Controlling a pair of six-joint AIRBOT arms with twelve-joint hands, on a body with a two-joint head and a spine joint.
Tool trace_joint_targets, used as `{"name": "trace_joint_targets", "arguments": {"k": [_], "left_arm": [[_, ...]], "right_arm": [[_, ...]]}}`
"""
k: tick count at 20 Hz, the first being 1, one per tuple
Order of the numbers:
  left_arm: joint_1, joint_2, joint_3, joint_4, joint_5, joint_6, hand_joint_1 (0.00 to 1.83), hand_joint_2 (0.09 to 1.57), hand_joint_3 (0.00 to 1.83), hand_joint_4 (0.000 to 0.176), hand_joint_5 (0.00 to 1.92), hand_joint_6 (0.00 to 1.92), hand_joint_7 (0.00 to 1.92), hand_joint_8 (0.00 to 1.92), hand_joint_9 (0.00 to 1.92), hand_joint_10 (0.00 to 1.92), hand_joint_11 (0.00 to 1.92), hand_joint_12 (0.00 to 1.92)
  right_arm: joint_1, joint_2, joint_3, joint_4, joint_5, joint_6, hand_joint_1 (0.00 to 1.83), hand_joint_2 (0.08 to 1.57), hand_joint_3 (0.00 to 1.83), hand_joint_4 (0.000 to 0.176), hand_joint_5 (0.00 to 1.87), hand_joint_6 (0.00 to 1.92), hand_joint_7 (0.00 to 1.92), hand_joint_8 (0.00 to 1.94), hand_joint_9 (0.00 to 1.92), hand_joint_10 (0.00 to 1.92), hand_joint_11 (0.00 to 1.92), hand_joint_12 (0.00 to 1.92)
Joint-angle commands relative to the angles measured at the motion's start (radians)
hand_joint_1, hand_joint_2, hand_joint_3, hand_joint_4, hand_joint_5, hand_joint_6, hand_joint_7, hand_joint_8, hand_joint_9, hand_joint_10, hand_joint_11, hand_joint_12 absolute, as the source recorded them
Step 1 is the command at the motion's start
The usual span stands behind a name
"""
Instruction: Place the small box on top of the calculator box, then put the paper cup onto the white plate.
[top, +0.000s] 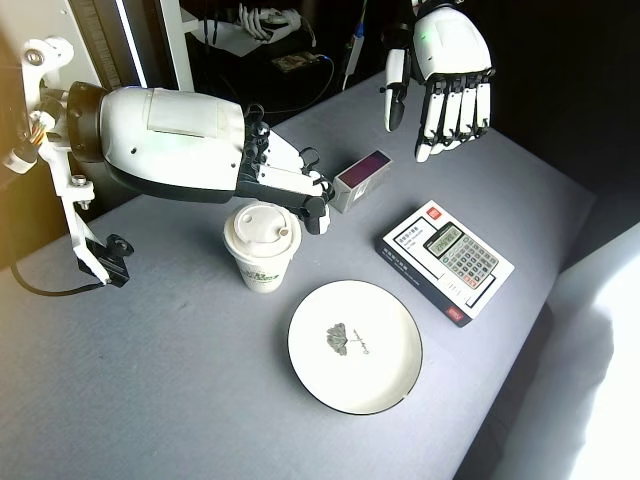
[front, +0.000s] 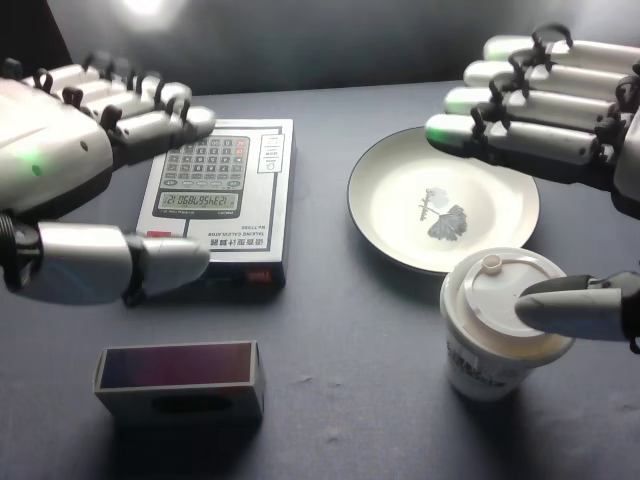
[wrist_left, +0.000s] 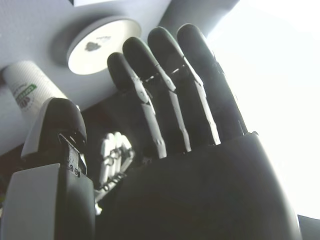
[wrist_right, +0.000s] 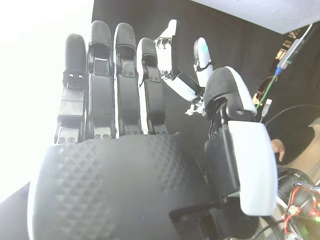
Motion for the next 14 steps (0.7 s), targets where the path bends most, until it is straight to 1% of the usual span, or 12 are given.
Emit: {"name": "trace_joint_targets", "arguments": {"k": [1,4,5,8,9,10,11,12,13,14], "left_arm": [[-0.016,0.009,0.004,-0.001,-0.101,0.006,0.0,1.2,0.0,0.0,0.11,0.0,0.1,0.0,0.09,0.0,0.0,0.15],[-0.016,0.009,0.003,-0.011,-0.101,0.011,0.0,1.18,0.0,0.0,0.14,0.0,0.13,0.0,0.11,0.0,0.0,0.23],[-0.016,0.009,0.002,-0.014,-0.101,0.013,0.0,1.18,0.0,0.0,0.11,0.0,0.11,0.0,0.09,0.0,0.0,0.16],[-0.014,0.009,0.001,-0.036,-0.081,0.019,0.0,1.19,0.0,0.0,0.12,0.0,0.1,0.0,0.09,0.0,0.0,0.18],[-0.014,0.009,0.001,-0.047,-0.074,0.023,0.18,1.16,0.0,0.0,0.13,0.01,0.11,0.0,0.11,0.01,0.0,0.2],[-0.014,0.009,0.001,-0.067,-0.059,0.033,0.2,1.15,0.0,0.0,0.12,0.0,0.09,0.0,0.1,0.0,0.0,0.23],[-0.014,0.009,0.001,-0.072,-0.051,0.034,0.26,1.12,0.0,0.0,0.11,0.0,0.1,0.0,0.09,0.0,0.0,0.22],[-0.014,0.009,0.0,-0.08,-0.039,0.038,0.37,1.08,0.0,0.0,0.12,0.0,0.12,0.0,0.11,0.0,0.0,0.3],[-0.014,0.009,-0.005,-0.106,-0.031,0.059,0.41,1.07,0.0,0.0,0.11,0.0,0.11,0.0,0.11,0.0,0.0,0.31],[-0.015,0.009,-0.012,-0.147,-0.031,0.099,0.49,1.05,0.0,0.0,0.09,0.0,0.09,0.0,0.09,0.0,0.0,0.31]], "right_arm": [[0.014,0.01,0.001,0.025,0.109,0.002,0.0,1.13,0.02,0.0,0.06,0.01,0.03,0.01,0.02,0.01,0.02,0.03],[0.015,0.01,0.001,0.025,0.109,0.002,0.0,1.14,0.01,0.0,0.05,0.0,0.02,0.0,0.0,0.0,0.01,0.03],[0.015,0.01,0.001,0.025,0.109,0.002,0.0,1.14,0.01,0.0,0.05,0.0,0.02,0.0,0.0,0.0,0.0,0.03],[0.015,0.01,0.001,0.025,0.109,0.001,0.0,1.14,0.01,0.0,0.04,0.0,0.0,0.0,0.0,0.0,0.0,0.01],[0.015,0.01,0.001,0.025,0.109,0.0,0.0,1.15,0.01,0.0,0.06,0.01,0.02,0.01,0.01,0.0,0.02,0.01],[0.015,0.01,0.001,0.025,0.109,0.0,0.0,1.15,0.01,0.0,0.06,0.01,0.02,0.0,0.0,0.0,0.01,0.01],[0.015,0.01,0.001,0.025,0.109,0.0,0.0,1.15,0.01,0.0,0.03,0.0,0.0,0.0,0.0,0.0,0.0,0.0],[0.015,0.01,0.002,0.025,0.109,-0.003,0.0,1.15,0.01,0.0,0.04,0.0,0.01,0.0,0.0,0.0,0.0,0.0],[0.015,0.01,0.003,0.025,0.109,-0.013,0.0,1.15,0.01,0.0,0.05,0.01,0.03,0.01,0.0,0.0,0.0,0.0],[0.014,0.01,0.005,0.025,0.104,-0.029,0.0,1.15,0.0,0.0,0.04,0.0,0.02,0.01,0.0,0.0,0.0,0.0]]}}
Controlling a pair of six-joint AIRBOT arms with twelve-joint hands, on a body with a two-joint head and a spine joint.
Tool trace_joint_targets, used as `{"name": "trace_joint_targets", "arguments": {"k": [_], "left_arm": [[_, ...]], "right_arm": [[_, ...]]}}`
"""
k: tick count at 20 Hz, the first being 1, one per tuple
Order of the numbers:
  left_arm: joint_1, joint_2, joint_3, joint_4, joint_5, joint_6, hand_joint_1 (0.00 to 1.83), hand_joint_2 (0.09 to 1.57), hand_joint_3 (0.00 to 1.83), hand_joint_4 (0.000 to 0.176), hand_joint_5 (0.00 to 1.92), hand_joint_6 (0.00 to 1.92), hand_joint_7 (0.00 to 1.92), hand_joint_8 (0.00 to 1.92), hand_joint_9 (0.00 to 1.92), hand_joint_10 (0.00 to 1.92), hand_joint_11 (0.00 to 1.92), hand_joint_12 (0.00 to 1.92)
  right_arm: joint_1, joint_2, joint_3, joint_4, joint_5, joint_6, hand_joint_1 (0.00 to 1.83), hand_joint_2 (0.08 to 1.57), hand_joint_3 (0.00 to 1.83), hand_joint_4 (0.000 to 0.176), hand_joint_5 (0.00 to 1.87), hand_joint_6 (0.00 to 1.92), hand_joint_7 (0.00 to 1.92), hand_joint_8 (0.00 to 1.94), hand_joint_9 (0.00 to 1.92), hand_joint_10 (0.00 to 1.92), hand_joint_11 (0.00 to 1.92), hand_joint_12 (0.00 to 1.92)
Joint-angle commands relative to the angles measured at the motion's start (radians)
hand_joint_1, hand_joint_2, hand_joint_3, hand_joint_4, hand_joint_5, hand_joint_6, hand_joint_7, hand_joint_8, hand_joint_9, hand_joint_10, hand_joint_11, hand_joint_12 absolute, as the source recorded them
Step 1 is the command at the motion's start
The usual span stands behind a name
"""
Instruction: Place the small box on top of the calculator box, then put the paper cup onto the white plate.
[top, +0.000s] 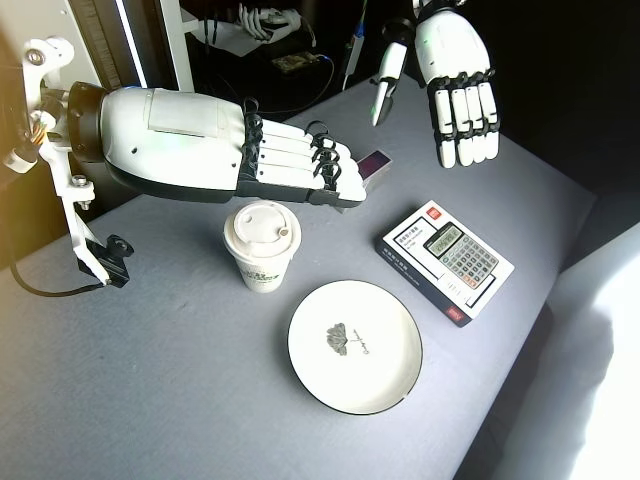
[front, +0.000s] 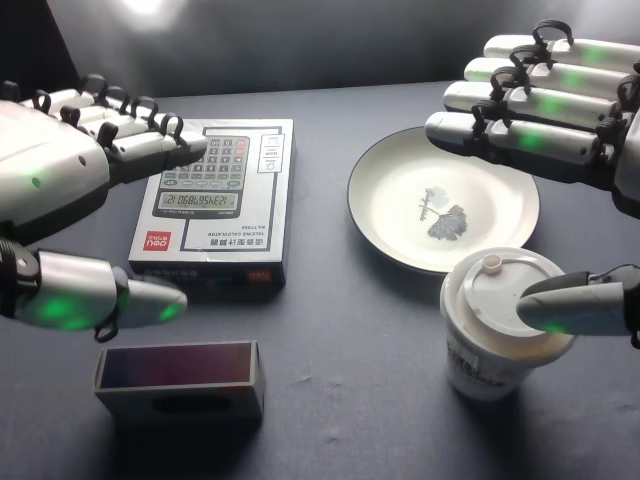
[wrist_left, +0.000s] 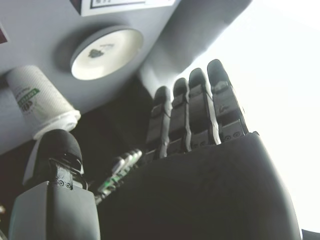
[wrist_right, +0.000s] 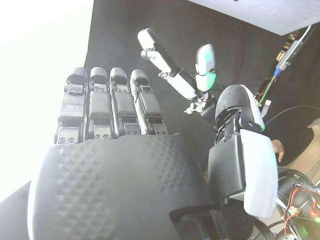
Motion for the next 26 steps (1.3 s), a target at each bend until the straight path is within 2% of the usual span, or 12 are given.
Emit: {"name": "trace_joint_targets", "arguments": {"k": [1,5,6,7,10,12,13,15,21,22,24,26], "left_arm": [[-0.014,0.009,-0.006,-0.022,-0.094,0.031,0.58,1.04,0.0,0.0,0.05,0.0,0.06,0.0,0.06,0.0,0.0,0.27],[0.001,0.009,-0.014,-0.039,-0.069,0.038,1.25,0.93,0.0,0.0,0.03,0.01,0.0,0.0,0.0,0.0,0.0,0.05],[0.004,0.01,-0.015,-0.04,-0.064,0.036,1.03,1.02,0.0,0.0,0.0,0.0,0.0,0.0,0.0,0.0,0.0,0.16],[0.004,0.01,-0.016,-0.039,-0.043,0.037,0.99,1.03,0.0,0.0,0.0,0.0,0.0,0.0,0.0,0.0,0.0,0.16],[0.02,0.01,-0.025,-0.041,-0.039,0.033,1.03,1.02,0.0,0.0,0.0,0.0,0.0,0.0,0.0,0.0,0.0,0.16],[0.078,0.009,-0.04,-0.041,-0.127,0.001,1.01,1.02,0.0,0.0,0.0,0.0,0.0,0.0,0.0,0.0,0.0,0.18],[0.102,0.009,-0.048,-0.041,-0.165,-0.013,1.24,0.97,0.0,0.0,0.03,0.01,0.0,0.0,0.0,0.0,0.0,0.17],[0.139,0.009,-0.062,-0.062,-0.204,-0.015,1.02,1.02,0.0,0.0,0.0,0.0,0.0,0.0,0.0,0.0,0.0,0.15],[0.219,0.003,-0.111,-0.142,-0.276,-0.003,0.98,1.07,0.01,0.0,0.0,0.0,0.0,0.0,0.0,0.0,0.0,0.06],[0.236,-0.001,-0.119,-0.153,-0.293,-0.002,1.19,1.02,0.0,0.0,0.02,0.01,0.0,0.0,0.0,0.0,0.0,0.01],[0.261,-0.009,-0.128,-0.166,-0.317,-0.003,0.97,1.06,0.01,0.0,0.0,0.0,0.0,0.0,0.0,0.0,0.02,0.01],[0.285,-0.022,-0.134,-0.174,-0.337,-0.006,0.99,1.07,0.01,0.0,0.0,0.0,0.0,0.0,0.0,0.0,0.02,0.01]], "right_arm": [[0.014,0.01,0.006,0.026,0.108,-0.027,0.0,1.15,0.0,0.0,0.03,0.0,0.01,0.0,0.0,0.0,0.0,0.0],[0.013,0.009,0.007,0.04,0.107,-0.073,0.0,1.15,0.0,0.0,0.09,0.01,0.06,0.01,0.03,0.01,0.03,0.02],[0.013,0.01,-0.007,0.091,0.096,-0.118,0.0,1.16,0.0,0.0,0.04,0.0,0.01,0.0,0.01,0.0,0.01,0.0],[0.014,0.01,-0.018,0.13,0.09,-0.147,0.0,1.17,0.0,0.0,0.02,0.0,0.0,0.0,0.0,0.0,0.0,0.0],[0.008,0.01,-0.025,0.163,0.098,-0.16,0.0,1.18,0.01,0.0,0.0,0.0,0.0,0.0,0.0,0.0,0.0,0.0],[0.004,0.01,-0.026,0.167,0.103,-0.159,0.01,1.19,0.01,0.0,0.01,0.0,0.0,0.0,0.0,0.0,0.0,0.0],[0.002,0.01,-0.026,0.167,0.105,-0.151,0.09,1.16,0.0,0.0,0.1,0.02,0.09,0.02,0.07,0.0,0.0,0.24],[-0.001,0.015,-0.031,0.167,0.105,-0.123,0.04,1.18,0.0,0.0,0.07,0.0,0.05,0.0,0.02,0.0,0.0,0.12],[-0.007,0.02,-0.037,0.167,0.108,-0.092,0.07,1.18,0.0,0.0,0.08,0.0,0.05,0.0,0.03,0.0,0.04,0.04],[-0.008,0.021,-0.037,0.167,0.108,-0.094,0.07,1.19,0.0,0.0,0.08,0.0,0.06,0.0,0.03,0.0,0.01,0.14],[-0.01,0.022,-0.037,0.167,0.11,-0.097,0.0,1.21,0.0,0.0,0.04,0.0,0.01,0.0,0.0,0.0,0.0,0.02],[-0.013,0.024,-0.037,0.167,0.112,-0.1,0.0,1.21,0.0,0.0,0.02,0.0,0.0,0.0,0.0,0.0,0.01,0.01]]}}
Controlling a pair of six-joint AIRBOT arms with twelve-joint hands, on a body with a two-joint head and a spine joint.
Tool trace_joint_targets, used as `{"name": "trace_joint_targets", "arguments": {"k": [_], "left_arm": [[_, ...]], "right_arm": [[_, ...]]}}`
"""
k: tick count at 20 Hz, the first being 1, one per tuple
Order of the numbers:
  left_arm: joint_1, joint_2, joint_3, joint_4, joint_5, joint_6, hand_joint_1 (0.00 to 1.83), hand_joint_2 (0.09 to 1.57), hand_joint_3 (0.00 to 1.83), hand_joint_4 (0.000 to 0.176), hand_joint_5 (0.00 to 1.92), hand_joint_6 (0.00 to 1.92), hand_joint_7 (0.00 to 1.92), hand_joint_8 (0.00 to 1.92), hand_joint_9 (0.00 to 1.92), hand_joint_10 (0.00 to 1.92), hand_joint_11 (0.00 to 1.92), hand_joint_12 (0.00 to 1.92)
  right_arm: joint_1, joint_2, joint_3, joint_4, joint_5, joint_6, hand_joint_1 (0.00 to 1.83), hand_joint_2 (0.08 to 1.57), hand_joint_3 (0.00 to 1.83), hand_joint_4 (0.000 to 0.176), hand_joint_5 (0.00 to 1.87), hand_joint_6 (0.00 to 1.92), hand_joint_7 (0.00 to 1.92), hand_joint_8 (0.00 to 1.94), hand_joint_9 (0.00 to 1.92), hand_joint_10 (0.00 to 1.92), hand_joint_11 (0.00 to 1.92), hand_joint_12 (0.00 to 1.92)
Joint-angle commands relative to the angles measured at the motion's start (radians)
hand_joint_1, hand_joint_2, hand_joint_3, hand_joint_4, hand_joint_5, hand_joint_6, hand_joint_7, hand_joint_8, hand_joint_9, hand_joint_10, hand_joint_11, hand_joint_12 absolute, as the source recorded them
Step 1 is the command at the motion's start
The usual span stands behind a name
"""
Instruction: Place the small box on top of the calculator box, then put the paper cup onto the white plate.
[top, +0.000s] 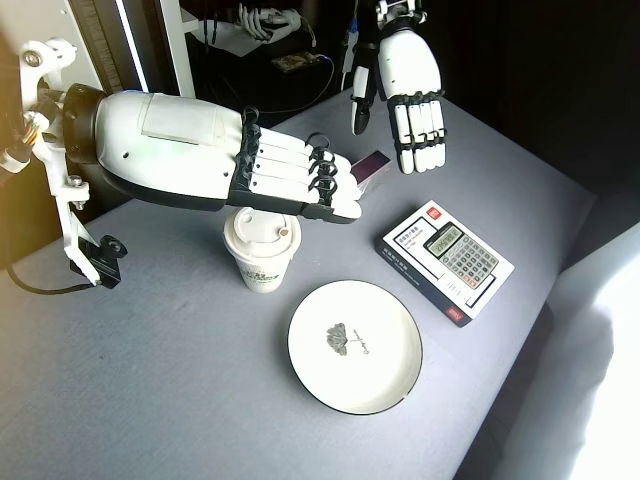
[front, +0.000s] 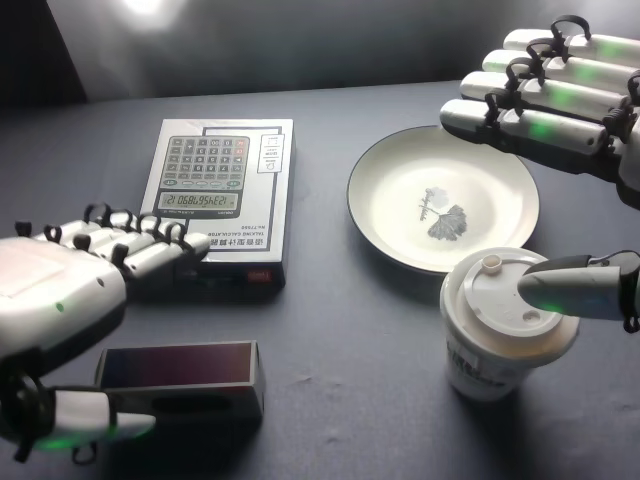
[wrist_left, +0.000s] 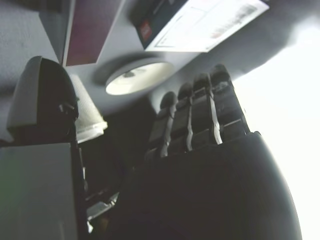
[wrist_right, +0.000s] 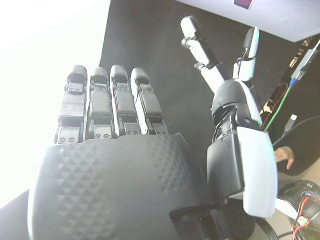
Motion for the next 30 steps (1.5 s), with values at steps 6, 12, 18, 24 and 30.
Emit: {"name": "trace_joint_targets", "arguments": {"k": [6,12,18,24,30], "left_arm": [[0.049,-0.027,-0.003,0.019,-0.134,0.003,0.9,1.12,0.02,0.0,0.0,0.0,0.0,0.0,0.0,0.0,0.0,0.0],[0.107,-0.078,0.017,0.023,-0.189,-0.003,0.97,1.09,0.0,0.0,0.09,0.01,0.09,0.0,0.07,0.01,0.08,0.06],[0.117,-0.137,0.059,0.037,-0.189,-0.002,0.99,1.09,0.01,0.0,0.12,0.0,0.1,0.0,0.08,0.0,0.0,0.43],[0.124,-0.186,0.105,0.052,-0.189,-0.001,0.97,1.1,0.0,0.0,0.11,0.0,0.09,0.0,0.07,0.0,0.0,0.33],[0.151,-0.255,0.152,0.033,-0.189,0.02,1.04,1.1,0.0,0.0,0.21,0.01,0.21,0.01,0.18,0.02,0.0,0.55]], "right_arm": [[0.001,0.017,-0.004,0.014,0.126,-0.005,0.0,1.21,0.0,0.0,0.05,0.01,0.02,0.01,0.0,0.0,0.01,0.01],[-0.007,0.023,-0.009,0.029,0.127,-0.023,0.0,1.18,0.0,0.0,0.08,0.0,0.04,0.0,0.01,0.0,0.01,0.01],[-0.009,0.023,-0.012,0.04,0.13,-0.034,0.07,1.16,0.0,0.0,0.14,0.01,0.09,0.01,0.07,0.0,0.01,0.19],[-0.01,0.024,-0.017,0.059,0.126,-0.048,0.02,1.17,0.0,0.0,0.12,0.0,0.09,0.0,0.05,0.01,0.0,0.19],[-0.081,0.023,-0.019,0.1,0.207,-0.055,0.05,1.18,0.0,0.0,0.14,0.0,0.11,0.0,0.07,0.0,0.0,0.24]]}}
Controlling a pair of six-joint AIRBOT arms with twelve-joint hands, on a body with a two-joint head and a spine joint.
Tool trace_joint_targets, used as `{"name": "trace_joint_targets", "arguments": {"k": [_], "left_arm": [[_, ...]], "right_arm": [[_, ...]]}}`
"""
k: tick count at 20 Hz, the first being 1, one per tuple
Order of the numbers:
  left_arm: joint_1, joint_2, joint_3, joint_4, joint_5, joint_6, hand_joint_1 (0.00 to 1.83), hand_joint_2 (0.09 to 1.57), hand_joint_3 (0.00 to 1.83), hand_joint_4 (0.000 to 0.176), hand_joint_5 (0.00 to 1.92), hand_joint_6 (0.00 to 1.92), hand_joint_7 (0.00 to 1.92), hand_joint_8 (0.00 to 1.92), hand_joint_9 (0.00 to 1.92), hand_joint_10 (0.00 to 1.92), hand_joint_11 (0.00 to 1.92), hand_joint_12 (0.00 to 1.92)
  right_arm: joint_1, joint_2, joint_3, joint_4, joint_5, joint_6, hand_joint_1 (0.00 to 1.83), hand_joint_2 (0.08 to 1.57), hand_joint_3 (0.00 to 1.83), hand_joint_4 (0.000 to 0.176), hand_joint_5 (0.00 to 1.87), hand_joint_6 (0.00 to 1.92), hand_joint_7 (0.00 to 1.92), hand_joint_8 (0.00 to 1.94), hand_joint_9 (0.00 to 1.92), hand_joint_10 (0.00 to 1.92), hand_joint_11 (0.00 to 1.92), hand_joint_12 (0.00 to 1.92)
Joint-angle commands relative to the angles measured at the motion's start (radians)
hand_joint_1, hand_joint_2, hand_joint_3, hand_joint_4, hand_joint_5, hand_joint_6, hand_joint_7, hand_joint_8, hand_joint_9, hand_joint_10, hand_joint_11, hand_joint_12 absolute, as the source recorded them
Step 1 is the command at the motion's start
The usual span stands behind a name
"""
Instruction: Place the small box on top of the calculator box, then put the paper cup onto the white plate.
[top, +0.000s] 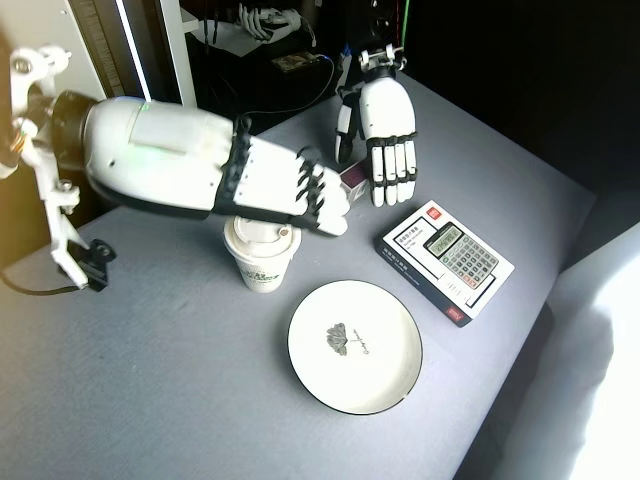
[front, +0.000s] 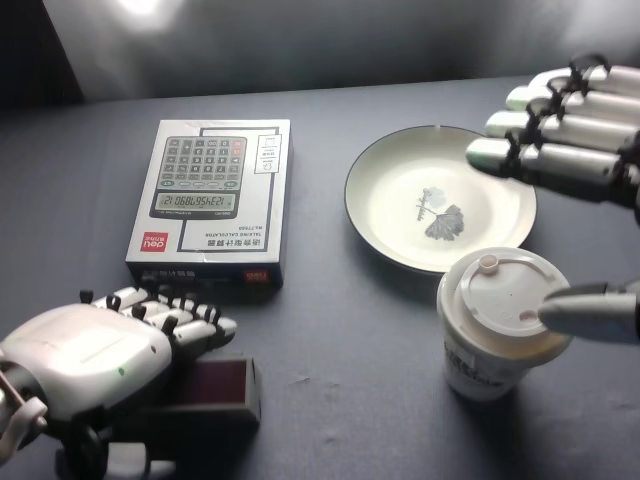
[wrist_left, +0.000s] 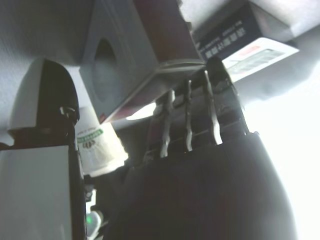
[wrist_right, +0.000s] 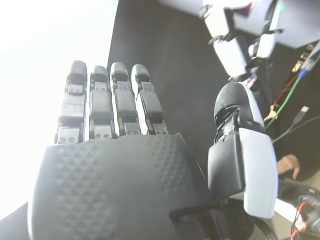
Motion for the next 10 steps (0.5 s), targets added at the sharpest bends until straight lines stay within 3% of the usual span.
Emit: {"name": "trace_joint_targets", "arguments": {"k": [1,3,6,8,10], "left_arm": [[0.001,0.002,0.006,0.021,-0.081,0.001,1.13,1.07,0.0,0.0,0.27,0.02,0.26,0.02,0.23,0.02,0.0,0.61],[0.014,-0.002,0.01,0.027,-0.083,-0.005,1.15,1.07,0.0,0.0,0.37,0.01,0.4,0.01,0.38,0.02,0.0,0.87],[0.028,-0.008,0.012,0.028,-0.101,-0.012,1.14,1.1,0.0,0.0,0.46,0.01,0.55,0.01,0.52,0.03,0.01,1.12],[0.028,-0.011,0.015,0.028,-0.102,-0.013,1.14,1.12,0.0,0.0,0.55,0.02,0.65,0.02,0.63,0.06,0.08,1.17],[0.028,-0.011,0.017,0.028,-0.104,-0.016,1.14,1.13,0.0,0.0,0.65,0.02,0.75,0.02,0.7,0.07,0.13,1.21]], "right_arm": [[0.015,0.011,-0.004,0.011,0.132,-0.002,0.06,1.17,0.0,0.0,0.16,0.01,0.12,0.01,0.09,0.01,0.0,0.27],[0.015,0.011,-0.003,0.009,0.131,-0.002,0.03,1.17,0.0,0.0,0.12,0.0,0.08,0.0,0.04,0.0,0.0,0.12],[0.015,0.011,-0.003,0.008,0.131,-0.003,0.04,1.18,0.0,0.0,0.11,0.0,0.07,0.0,0.04,0.0,0.0,0.14],[0.016,0.011,-0.003,0.008,0.131,-0.001,0.05,1.17,0.0,0.0,0.11,0.0,0.06,0.0,0.02,0.0,0.0,0.09],[0.017,0.01,-0.003,0.008,0.132,-0.001,0.11,1.16,0.0,0.0,0.14,0.01,0.09,0.0,0.04,0.01,0.0,0.16]]}}
